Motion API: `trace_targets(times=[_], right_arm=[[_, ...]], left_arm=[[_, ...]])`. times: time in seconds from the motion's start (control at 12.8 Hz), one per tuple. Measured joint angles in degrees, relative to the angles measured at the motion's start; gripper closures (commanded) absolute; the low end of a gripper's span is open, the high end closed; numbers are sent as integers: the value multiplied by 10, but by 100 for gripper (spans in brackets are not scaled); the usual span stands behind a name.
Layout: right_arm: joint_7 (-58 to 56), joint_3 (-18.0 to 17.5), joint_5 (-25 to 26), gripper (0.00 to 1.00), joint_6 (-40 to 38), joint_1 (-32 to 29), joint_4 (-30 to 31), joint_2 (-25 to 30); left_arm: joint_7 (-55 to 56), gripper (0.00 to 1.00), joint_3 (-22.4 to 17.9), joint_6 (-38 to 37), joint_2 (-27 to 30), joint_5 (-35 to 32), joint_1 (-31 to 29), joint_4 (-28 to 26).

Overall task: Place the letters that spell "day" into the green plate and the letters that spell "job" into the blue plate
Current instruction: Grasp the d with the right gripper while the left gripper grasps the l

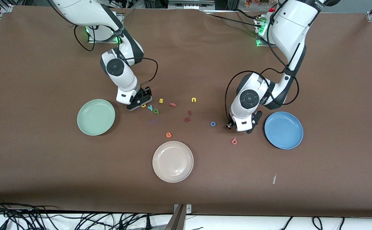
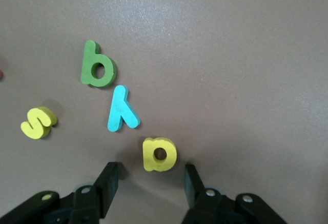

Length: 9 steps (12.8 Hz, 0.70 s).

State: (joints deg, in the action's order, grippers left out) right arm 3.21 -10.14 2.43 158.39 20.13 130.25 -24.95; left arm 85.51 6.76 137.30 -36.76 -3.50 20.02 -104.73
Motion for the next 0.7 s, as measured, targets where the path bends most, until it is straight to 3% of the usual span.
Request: trace_targets(times=[0.31, 0.55, 0.7], right_arm=[[0, 0, 0, 49, 0, 0, -2, 0], [0, 0, 0, 49, 0, 0, -7, -1], [0, 0, 0, 49, 0, 0, -14, -6]], left_arm=[[-6, 100, -2, -6, 1, -1, 0, 4], [-85, 100, -10, -135, 8, -3, -7, 66], [-216, 100, -14, -225, 28, -7, -34, 109]])
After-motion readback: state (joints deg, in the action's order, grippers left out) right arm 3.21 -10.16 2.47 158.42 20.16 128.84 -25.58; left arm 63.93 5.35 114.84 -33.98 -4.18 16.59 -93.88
